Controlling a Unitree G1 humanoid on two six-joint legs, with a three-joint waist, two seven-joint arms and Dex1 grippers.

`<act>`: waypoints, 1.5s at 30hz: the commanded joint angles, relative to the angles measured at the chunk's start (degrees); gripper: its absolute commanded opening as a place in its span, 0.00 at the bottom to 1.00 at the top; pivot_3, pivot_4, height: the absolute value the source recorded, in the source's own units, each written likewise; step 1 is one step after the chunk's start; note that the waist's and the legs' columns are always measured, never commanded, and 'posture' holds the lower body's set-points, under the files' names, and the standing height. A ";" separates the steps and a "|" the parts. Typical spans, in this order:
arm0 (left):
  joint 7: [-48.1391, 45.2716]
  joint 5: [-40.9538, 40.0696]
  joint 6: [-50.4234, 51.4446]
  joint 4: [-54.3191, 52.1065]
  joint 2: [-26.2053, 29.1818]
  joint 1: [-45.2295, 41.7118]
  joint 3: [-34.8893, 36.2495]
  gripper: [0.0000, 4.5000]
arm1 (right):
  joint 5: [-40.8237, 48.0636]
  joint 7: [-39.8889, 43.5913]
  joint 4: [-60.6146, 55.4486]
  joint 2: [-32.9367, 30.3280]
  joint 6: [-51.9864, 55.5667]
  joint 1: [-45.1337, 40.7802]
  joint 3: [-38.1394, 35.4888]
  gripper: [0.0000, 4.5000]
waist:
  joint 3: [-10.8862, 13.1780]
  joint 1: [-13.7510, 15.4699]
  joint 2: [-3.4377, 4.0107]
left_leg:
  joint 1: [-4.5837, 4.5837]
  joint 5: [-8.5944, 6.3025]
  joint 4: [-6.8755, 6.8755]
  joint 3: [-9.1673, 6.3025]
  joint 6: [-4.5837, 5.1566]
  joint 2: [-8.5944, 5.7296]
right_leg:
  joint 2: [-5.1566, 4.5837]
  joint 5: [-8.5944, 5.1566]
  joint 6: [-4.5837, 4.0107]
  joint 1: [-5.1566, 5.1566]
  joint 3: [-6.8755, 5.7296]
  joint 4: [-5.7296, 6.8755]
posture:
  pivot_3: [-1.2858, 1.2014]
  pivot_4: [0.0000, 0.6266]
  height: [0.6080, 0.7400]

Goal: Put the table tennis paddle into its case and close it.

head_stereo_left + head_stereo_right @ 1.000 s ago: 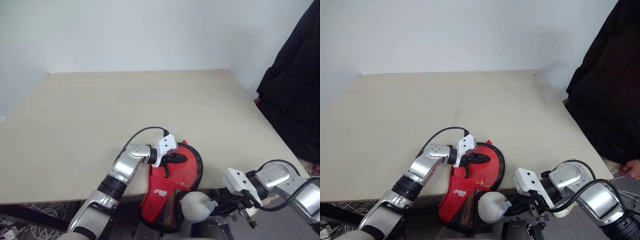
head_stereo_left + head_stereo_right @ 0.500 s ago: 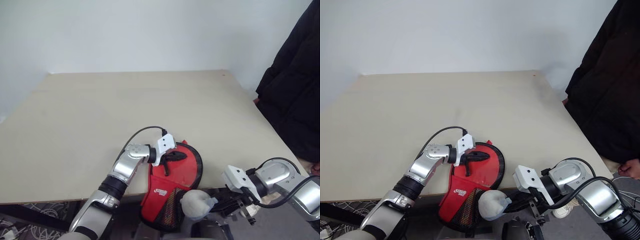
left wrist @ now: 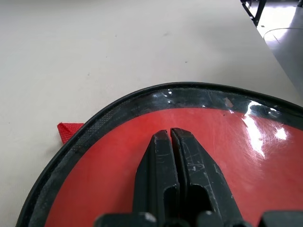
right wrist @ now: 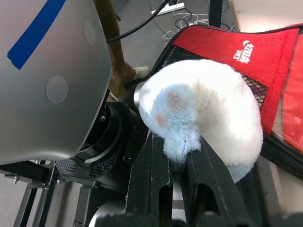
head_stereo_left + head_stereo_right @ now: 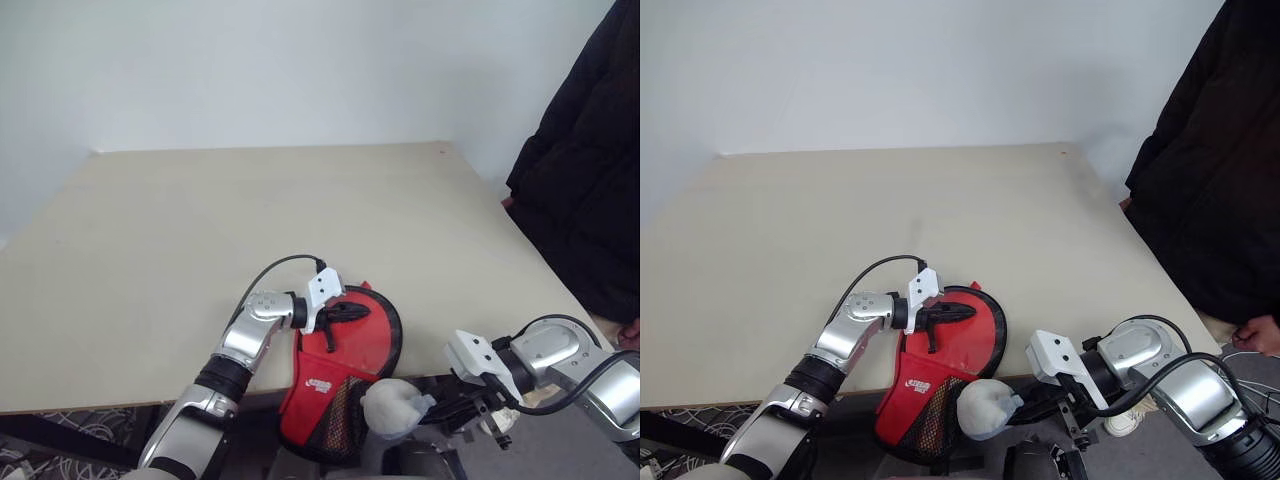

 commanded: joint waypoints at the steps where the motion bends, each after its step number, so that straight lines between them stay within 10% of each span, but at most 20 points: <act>1: -0.39 2.21 1.22 3.55 0.89 2.04 -1.49 0.00 | 1.13 0.85 -1.37 -0.10 -0.22 -0.30 -0.38 0.00 | 0.00 0.00 0.00 | 0.00 0.00 -0.01 0.00 0.00 0.00 | 0.00 0.00 0.00 0.00 0.00 0.00 | 0.52 0.00 0.88; 42: -0.34 2.82 1.60 3.92 2.03 1.34 -1.65 0.00 | 3.05 -0.16 -3.83 -1.10 3.51 -2.45 -0.70 0.00 | -0.14 0.02 0.07 | 0.09 -0.14 -0.06 -0.01 0.05 -0.04 | -0.08 -0.02 0.03 0.04 0.09 -0.10 | 0.52 0.00 0.88; 45: -0.13 2.79 1.50 4.18 1.92 1.18 -1.53 0.00 | 2.32 -1.53 -1.47 -0.32 4.50 -3.80 -0.61 0.19 | -0.14 0.02 0.06 | 0.16 -0.14 -0.06 0.03 0.05 0.00 | -0.10 -0.02 0.03 0.06 0.09 -0.10 | 0.52 0.00 0.88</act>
